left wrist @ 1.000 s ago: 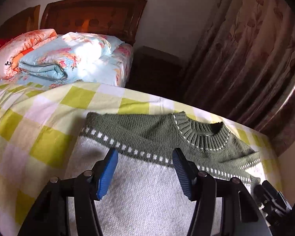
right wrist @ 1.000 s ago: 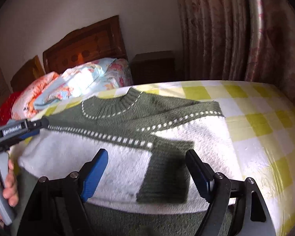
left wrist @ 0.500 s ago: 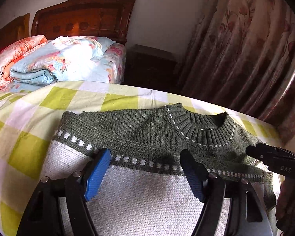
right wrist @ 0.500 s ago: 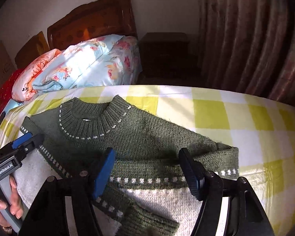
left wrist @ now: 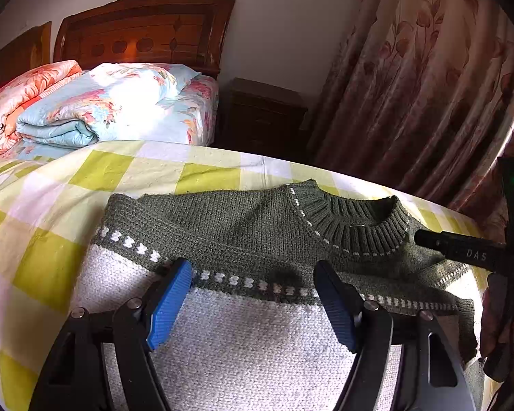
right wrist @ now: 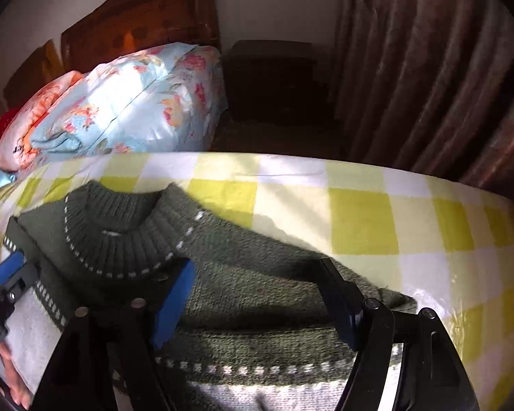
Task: Fold small clothes
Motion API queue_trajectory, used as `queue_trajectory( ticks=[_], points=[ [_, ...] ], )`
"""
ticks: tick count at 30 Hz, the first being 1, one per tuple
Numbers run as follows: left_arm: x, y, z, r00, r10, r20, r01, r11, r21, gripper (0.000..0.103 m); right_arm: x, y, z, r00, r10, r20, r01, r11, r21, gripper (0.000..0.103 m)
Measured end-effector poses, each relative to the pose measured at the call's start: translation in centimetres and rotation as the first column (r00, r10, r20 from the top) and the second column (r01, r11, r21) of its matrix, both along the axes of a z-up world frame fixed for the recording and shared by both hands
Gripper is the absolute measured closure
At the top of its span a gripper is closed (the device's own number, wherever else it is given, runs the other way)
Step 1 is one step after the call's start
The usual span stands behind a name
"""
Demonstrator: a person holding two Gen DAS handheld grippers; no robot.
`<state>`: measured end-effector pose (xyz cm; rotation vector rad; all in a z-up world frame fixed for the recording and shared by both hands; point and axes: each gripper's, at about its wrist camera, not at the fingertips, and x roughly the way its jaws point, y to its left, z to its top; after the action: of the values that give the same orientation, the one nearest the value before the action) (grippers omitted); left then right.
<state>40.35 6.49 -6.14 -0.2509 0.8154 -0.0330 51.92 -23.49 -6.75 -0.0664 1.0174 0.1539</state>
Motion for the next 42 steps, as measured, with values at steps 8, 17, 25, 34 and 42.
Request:
queue_trajectory(
  ticks=[8, 17, 25, 34, 42],
  points=[
    [0.0, 0.1, -0.1, 1.0, 0.001, 0.001, -0.001, 1.0, -0.007, 0.028, -0.1, 0.3, -0.4, 0.994, 0.102, -0.036, -0.102, 0.995, 0.008, 0.0],
    [0.0, -0.1, 0.0, 1.0, 0.0, 0.0, 0.0, 1.0, -0.001, 0.028, -10.0, 4.1, -0.3, 0.984, 0.114, 0.136, -0.103, 0.991, -0.083, 0.0],
    [-1.3, 0.7, 1.0, 0.996, 0.01, 0.084, -0.004, 0.998, -0.07, 0.029, -9.7, 1.2, -0.9, 0.991, 0.011, 0.136, -0.013, 1.0, 0.009, 0.0],
    [0.2, 0.9, 0.1, 0.997, -0.054, 0.059, 0.064, 0.981, -0.182, 0.029, -9.5, 1.3, -0.8, 0.991, 0.01, 0.137, -0.012, 1.0, 0.011, 0.0],
    [0.0, 2.1, -0.2, 0.997, -0.029, 0.067, 0.045, 0.967, -0.253, 0.029, -9.2, 1.5, -0.9, 0.991, 0.003, 0.133, -0.007, 1.0, 0.029, 0.0]
  ],
)
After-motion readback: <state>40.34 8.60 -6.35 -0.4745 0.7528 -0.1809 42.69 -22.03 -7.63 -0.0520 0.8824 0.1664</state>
